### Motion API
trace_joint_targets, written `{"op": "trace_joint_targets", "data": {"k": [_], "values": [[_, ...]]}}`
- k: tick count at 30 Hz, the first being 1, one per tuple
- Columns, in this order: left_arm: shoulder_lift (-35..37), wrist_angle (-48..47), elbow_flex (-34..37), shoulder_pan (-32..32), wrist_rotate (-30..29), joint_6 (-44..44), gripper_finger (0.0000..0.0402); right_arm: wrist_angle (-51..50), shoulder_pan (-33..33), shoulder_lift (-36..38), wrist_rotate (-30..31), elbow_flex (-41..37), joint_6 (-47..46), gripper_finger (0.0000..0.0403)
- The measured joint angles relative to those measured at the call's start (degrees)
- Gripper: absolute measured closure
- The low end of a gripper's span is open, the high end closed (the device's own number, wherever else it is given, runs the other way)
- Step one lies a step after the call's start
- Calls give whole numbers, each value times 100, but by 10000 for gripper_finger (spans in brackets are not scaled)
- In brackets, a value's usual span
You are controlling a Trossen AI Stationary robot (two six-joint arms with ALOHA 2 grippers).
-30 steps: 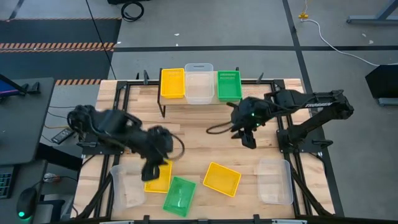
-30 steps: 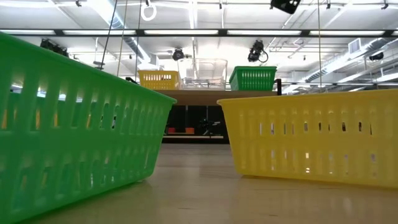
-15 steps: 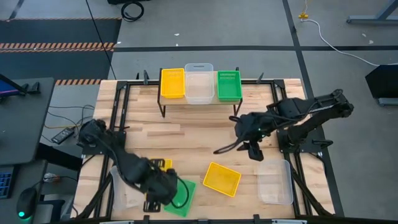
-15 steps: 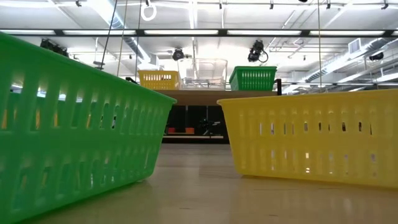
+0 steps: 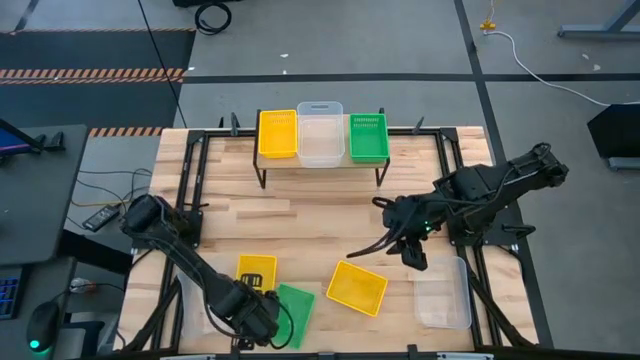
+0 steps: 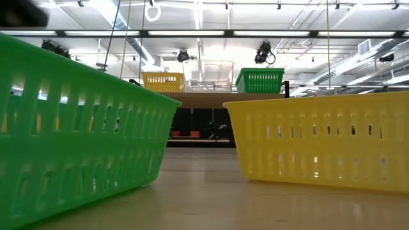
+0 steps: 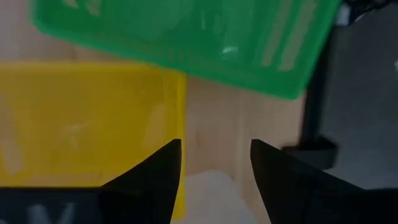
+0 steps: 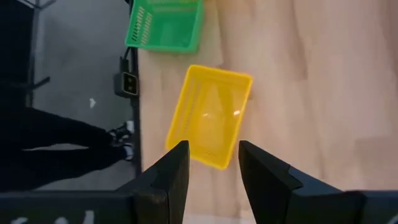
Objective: Stack baskets on shelf by color
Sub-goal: Stack the left yellow bin on top of the yellow bin on the shelf
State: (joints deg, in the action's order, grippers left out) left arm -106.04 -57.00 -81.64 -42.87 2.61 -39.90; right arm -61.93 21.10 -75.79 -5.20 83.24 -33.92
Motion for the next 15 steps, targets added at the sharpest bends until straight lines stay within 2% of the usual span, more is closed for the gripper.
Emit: {"op": "trace_joint_targets", "data": {"k": [4,9,15], "values": [[7,458,488,-114,28,-56,200,-69,255,0,-84,0,-432,257],[7,744,817,-143,-281,-186,200,-454,547,0,23,0,-933,257],[9,651,967,-70,-357,-188,209,-1245,1112,2,-26,0,-1531,257]]}}
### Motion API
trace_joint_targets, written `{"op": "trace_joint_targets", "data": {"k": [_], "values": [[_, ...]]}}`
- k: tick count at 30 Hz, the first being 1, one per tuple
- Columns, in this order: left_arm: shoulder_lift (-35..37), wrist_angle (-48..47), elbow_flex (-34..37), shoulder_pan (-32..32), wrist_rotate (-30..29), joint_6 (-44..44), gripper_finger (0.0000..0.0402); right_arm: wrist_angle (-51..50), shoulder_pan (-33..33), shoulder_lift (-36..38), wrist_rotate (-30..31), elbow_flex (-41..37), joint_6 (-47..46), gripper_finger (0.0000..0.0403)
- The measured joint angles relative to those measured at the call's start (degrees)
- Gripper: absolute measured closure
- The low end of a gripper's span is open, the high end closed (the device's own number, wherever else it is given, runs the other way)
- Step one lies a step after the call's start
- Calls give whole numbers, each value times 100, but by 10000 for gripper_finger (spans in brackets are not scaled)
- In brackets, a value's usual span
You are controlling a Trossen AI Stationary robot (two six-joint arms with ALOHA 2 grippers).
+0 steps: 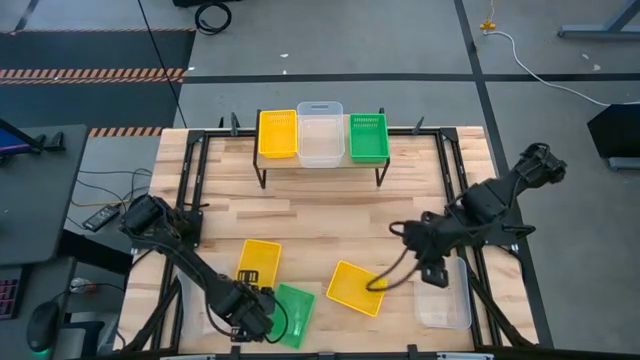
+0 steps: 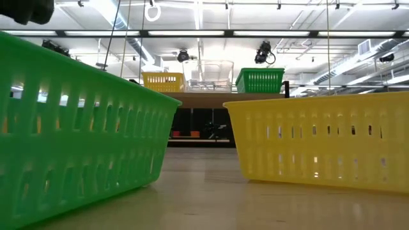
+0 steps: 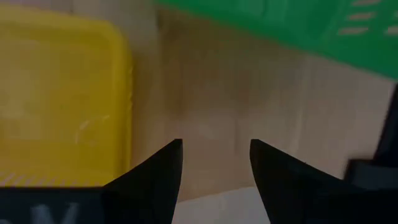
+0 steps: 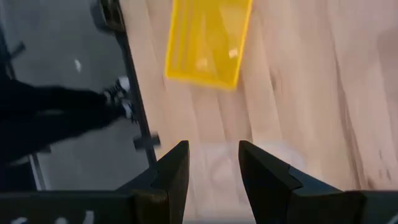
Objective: Stack baskets on shelf by color
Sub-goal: Stack the left yellow bin on top of the yellow bin on the shelf
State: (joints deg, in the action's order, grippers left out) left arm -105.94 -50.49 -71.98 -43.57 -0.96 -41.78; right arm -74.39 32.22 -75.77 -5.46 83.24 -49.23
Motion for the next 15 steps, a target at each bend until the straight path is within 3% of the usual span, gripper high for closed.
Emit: {"op": "trace_joint_targets", "data": {"k": [7,12,15], "values": [[439,-556,-494,-3,-641,42,216,-30,961,2,-109,0,-729,256],[760,-967,-523,-7,-1160,216,216,59,1527,2,167,0,-1313,256],[752,-855,-441,-2,-1054,664,213,70,1727,2,437,0,-1684,256]]}}
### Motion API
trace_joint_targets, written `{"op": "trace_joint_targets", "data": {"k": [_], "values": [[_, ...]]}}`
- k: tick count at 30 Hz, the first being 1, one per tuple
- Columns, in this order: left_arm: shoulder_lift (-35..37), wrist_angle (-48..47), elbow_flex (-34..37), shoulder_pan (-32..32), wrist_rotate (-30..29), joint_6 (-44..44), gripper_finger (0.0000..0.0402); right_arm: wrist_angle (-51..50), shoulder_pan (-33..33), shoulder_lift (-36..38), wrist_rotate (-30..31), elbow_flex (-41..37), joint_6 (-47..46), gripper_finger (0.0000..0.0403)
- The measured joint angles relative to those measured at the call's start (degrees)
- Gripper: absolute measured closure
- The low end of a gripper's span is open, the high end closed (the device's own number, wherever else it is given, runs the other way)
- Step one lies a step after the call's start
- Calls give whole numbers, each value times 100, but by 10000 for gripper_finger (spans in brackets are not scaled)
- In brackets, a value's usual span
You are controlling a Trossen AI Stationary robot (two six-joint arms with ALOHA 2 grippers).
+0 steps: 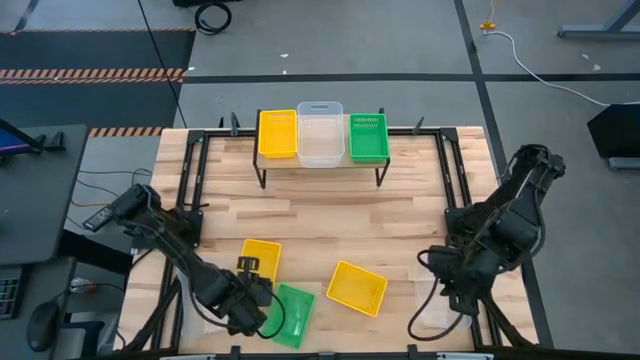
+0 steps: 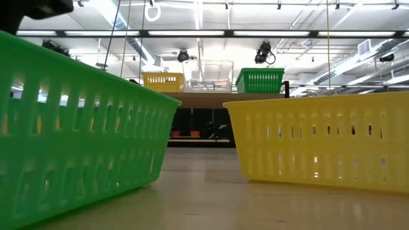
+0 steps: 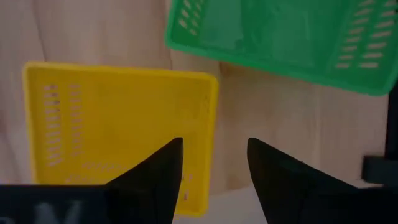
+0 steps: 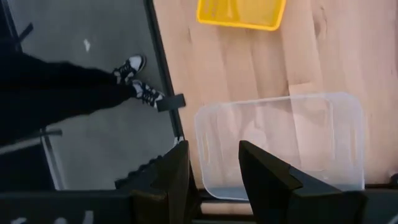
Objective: Stack baskets on shelf by color
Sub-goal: Stack the left yellow bin on top of the yellow bin on the shelf
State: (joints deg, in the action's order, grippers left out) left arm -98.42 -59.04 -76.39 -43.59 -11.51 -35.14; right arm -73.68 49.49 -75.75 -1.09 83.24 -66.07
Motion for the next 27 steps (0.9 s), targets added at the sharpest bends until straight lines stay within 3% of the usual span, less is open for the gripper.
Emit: {"op": "trace_joint_targets", "data": {"k": [3,11,17,21,25,27], "values": [[-2,406,314,34,317,260,208,68,126,0,160,0,-335,256],[-3,471,1064,45,295,241,198,119,596,0,302,0,-1037,256],[-5,1499,1521,227,800,185,212,115,811,-2,453,0,-1243,256],[-6,1335,1490,343,691,-156,268,109,871,-2,455,0,-1240,256],[-6,1002,1166,490,662,-121,375,88,892,-4,659,0,-1231,256],[-7,808,982,577,596,-106,387,69,894,-4,775,0,-1190,256]]}}
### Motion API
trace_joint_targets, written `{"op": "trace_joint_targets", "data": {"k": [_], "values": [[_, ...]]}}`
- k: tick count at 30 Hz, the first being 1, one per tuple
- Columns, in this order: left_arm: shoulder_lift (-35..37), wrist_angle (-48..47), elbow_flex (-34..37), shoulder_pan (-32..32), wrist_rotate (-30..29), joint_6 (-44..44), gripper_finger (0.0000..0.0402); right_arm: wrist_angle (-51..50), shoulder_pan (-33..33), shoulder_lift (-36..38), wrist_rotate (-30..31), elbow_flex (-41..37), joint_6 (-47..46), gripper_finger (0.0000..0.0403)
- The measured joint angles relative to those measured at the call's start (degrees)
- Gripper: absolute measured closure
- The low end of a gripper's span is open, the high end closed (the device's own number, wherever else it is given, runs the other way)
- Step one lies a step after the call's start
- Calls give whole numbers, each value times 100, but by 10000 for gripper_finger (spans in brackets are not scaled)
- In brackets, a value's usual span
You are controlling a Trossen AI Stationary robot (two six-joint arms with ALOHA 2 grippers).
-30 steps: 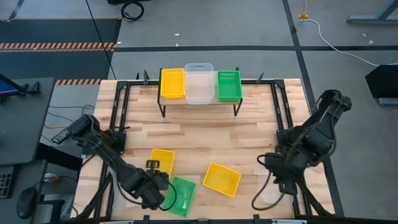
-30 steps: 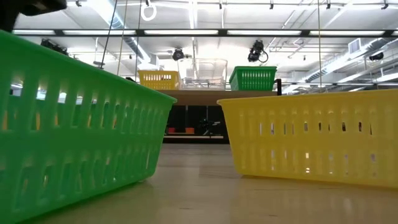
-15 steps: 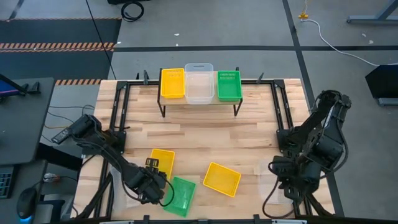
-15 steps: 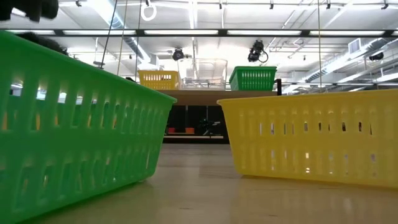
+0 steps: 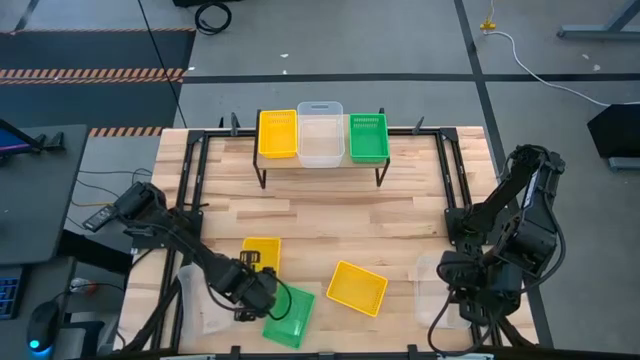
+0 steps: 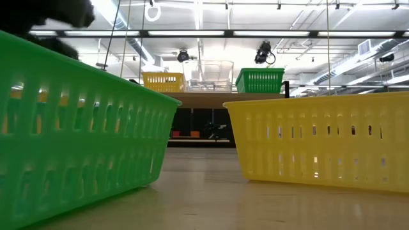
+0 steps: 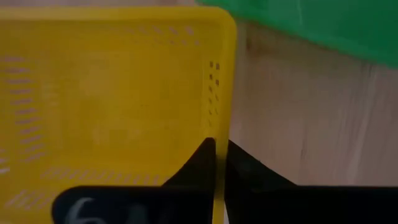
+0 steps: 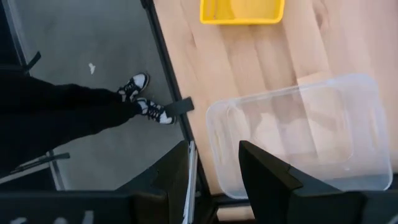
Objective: Stack baskets on shelf by color
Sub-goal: Stack the left yellow bin on top of the yellow bin on the shelf
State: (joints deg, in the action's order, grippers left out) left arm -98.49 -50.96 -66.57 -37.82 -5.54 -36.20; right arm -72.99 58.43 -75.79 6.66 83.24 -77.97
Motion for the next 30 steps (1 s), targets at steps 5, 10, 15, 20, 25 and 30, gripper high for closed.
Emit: {"op": "trace_joint_targets", "data": {"k": [5,10,15,20,25,30], "values": [[-1,-753,-833,176,-619,140,391,-64,0,0,242,0,189,256],[-1,-1756,-2011,489,-1268,562,391,-360,-1,0,475,0,347,256],[-1,-2864,-3265,1009,-1918,1211,391,-592,-2,0,694,0,457,256],[-1,-3655,-4324,1808,-2343,1928,391,-670,-2,0,723,0,632,256],[1,-3906,-5092,2762,-2437,2783,391,-699,-2,-2,723,0,746,256],[3,-3909,-5555,3705,-2431,3724,391,-769,-2,-2,721,0,809,256]]}}
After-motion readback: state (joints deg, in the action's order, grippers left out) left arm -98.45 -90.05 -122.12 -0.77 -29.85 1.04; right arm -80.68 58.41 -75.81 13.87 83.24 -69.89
